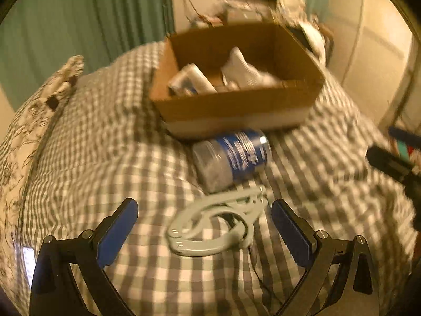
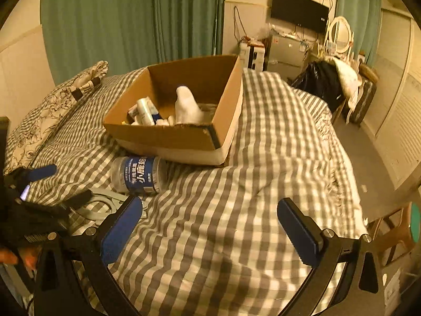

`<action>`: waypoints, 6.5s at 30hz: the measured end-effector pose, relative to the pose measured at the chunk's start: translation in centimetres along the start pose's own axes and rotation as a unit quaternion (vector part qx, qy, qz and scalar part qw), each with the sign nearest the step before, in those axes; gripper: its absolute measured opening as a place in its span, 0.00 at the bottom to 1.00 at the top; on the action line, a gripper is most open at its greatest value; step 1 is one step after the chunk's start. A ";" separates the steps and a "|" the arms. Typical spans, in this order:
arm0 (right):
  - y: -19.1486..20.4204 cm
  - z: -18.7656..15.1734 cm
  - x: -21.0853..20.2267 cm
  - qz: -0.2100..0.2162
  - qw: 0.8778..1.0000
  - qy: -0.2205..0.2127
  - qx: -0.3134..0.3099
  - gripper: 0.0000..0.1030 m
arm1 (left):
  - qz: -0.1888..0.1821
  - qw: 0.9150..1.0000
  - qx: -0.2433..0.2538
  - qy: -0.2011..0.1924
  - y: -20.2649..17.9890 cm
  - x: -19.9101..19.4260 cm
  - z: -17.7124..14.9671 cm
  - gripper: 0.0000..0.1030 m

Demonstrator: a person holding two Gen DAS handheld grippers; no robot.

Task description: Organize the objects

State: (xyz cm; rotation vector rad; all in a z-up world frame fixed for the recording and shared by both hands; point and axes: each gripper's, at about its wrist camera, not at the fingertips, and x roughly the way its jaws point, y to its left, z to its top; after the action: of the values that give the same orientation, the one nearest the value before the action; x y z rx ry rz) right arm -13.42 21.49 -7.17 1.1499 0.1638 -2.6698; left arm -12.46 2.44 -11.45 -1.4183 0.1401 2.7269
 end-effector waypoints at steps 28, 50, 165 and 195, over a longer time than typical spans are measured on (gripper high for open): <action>-0.3 -1.0 0.1 0.007 0.999 0.024 0.030 1.00 | -0.052 0.991 0.093 0.080 -3.6 1.4 -2.2 0.18; 7.3 1.3 2.9 0.036 0.997 0.033 -0.061 1.00 | -0.077 0.994 -0.033 -0.071 6.7 -8.4 0.8 0.09; 2.0 17.0 -16.0 -0.086 0.975 -0.203 -0.018 1.00 | 0.023 0.960 -0.028 -0.277 4.9 -20.3 14.7 1.00; 1.7 5.8 -4.6 -0.081 0.979 -0.187 0.031 1.00 | 0.042 0.966 -0.099 -0.235 4.7 -9.3 2.7 1.00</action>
State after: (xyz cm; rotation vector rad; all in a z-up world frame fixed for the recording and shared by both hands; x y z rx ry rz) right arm -13.98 19.54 0.10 0.6531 0.1137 -2.9957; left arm -9.76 -2.12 -2.06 -0.7684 -0.1033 3.1295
